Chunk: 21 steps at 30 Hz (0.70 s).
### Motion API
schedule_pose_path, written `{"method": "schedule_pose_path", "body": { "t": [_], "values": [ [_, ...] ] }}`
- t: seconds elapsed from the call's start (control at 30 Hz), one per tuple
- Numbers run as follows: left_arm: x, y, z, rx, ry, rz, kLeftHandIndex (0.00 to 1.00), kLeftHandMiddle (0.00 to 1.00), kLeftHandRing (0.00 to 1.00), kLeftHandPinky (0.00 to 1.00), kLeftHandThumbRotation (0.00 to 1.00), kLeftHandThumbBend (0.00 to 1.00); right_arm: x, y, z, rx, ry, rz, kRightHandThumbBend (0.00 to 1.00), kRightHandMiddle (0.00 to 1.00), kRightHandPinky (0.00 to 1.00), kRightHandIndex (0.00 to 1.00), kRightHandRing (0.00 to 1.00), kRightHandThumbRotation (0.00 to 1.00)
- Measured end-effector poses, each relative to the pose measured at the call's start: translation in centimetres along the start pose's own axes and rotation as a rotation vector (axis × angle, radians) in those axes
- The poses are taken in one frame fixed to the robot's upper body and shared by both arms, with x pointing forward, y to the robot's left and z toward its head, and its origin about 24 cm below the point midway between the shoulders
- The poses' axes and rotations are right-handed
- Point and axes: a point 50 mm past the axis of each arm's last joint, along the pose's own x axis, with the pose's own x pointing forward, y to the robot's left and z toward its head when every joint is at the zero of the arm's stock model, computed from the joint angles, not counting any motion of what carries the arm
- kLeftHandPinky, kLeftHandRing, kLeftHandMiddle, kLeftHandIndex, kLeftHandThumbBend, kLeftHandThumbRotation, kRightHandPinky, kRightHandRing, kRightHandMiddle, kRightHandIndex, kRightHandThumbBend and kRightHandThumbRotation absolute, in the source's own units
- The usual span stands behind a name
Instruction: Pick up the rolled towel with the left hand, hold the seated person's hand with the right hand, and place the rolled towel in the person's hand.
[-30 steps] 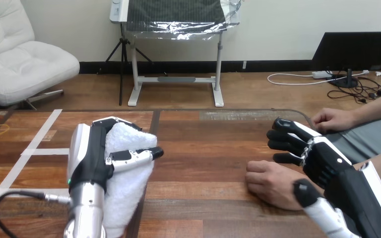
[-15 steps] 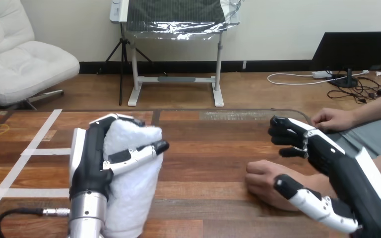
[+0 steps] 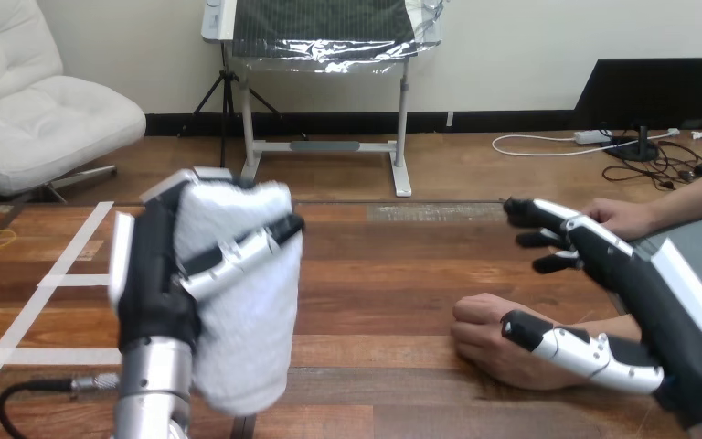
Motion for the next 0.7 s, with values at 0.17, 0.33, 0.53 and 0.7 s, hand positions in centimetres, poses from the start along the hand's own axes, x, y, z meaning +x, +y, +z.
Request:
{"method": "schedule_pose_path", "body": {
  "t": [0.17, 0.33, 0.53, 0.7],
  "values": [
    [0.2, 0.1, 1.4, -0.071, -0.087, 0.004, 0.37, 0.36, 0.3, 0.22, 0.0, 0.59, 0.6, -1.0, -0.2, -0.051, 0.008, 0.007, 0.87, 0.88, 0.72, 0.86, 0.86, 0.58],
    [0.6, 0.3, 3.1, -0.127, -0.189, 0.011, 0.37, 0.36, 0.29, 0.21, 0.0, 0.57, 1.2, -2.0, -0.3, -0.102, 0.009, 0.019, 0.87, 0.89, 0.74, 0.87, 0.87, 0.56],
    [1.2, 0.4, 5.1, -0.165, -0.31, 0.017, 0.37, 0.36, 0.29, 0.21, 0.0, 0.57, 2.0, -3.2, -0.2, -0.161, 0.015, 0.049, 0.89, 0.91, 0.74, 0.89, 0.89, 0.54],
    [1.8, 0.4, 6.6, -0.191, -0.397, 0.016, 0.37, 0.36, 0.29, 0.22, 0.0, 0.58, 2.6, -4.0, 0.0, -0.212, 0.013, 0.096, 0.88, 0.91, 0.74, 0.89, 0.89, 0.52]
  ]
}}
